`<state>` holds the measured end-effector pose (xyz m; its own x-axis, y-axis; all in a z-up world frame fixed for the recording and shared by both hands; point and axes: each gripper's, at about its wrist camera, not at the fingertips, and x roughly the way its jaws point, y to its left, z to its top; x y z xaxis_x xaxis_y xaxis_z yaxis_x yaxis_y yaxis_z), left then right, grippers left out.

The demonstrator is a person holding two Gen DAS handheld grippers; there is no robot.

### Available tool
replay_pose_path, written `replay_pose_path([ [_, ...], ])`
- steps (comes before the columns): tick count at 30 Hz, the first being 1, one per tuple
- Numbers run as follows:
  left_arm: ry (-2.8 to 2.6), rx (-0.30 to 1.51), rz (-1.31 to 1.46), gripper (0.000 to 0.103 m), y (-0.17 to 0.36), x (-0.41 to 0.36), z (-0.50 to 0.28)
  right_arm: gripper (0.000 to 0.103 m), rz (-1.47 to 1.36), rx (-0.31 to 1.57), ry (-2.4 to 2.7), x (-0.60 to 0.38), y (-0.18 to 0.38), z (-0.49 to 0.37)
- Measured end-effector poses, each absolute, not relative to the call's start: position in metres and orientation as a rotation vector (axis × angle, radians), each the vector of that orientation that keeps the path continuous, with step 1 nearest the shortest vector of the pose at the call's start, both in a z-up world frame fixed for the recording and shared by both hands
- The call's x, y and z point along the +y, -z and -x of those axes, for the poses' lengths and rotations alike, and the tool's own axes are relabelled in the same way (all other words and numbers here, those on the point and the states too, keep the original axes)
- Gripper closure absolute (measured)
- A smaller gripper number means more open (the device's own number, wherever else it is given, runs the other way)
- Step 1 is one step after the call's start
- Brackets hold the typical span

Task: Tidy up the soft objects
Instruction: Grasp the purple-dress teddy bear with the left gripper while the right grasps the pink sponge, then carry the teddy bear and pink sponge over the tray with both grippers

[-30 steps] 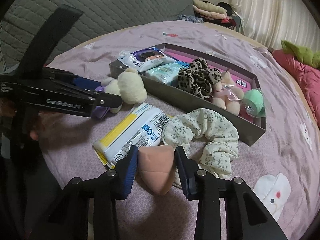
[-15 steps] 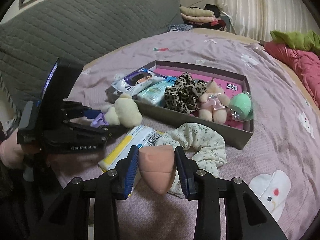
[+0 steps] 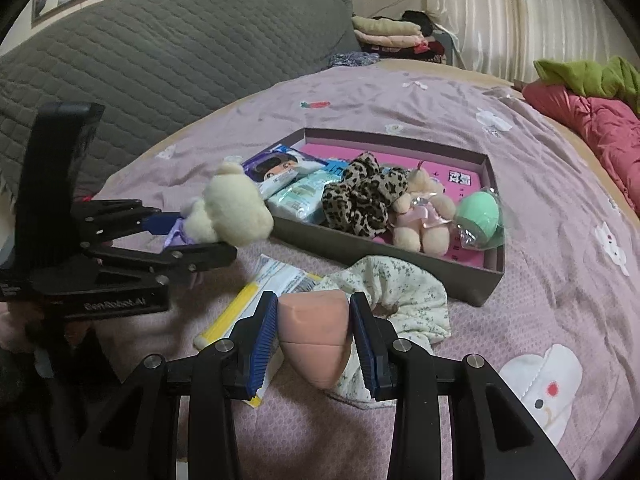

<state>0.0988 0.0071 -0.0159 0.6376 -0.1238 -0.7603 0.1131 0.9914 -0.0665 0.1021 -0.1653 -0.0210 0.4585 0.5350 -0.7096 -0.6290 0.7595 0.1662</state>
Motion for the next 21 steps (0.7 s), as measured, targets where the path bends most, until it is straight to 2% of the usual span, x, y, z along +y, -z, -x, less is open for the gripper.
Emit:
replay_pose_path([
  [21, 0.107, 0.800, 0.085, 0.054, 0.003, 0.014, -0.123, 0.064, 0.028, 0.736, -0.584, -0.188, -0.003, -0.148],
])
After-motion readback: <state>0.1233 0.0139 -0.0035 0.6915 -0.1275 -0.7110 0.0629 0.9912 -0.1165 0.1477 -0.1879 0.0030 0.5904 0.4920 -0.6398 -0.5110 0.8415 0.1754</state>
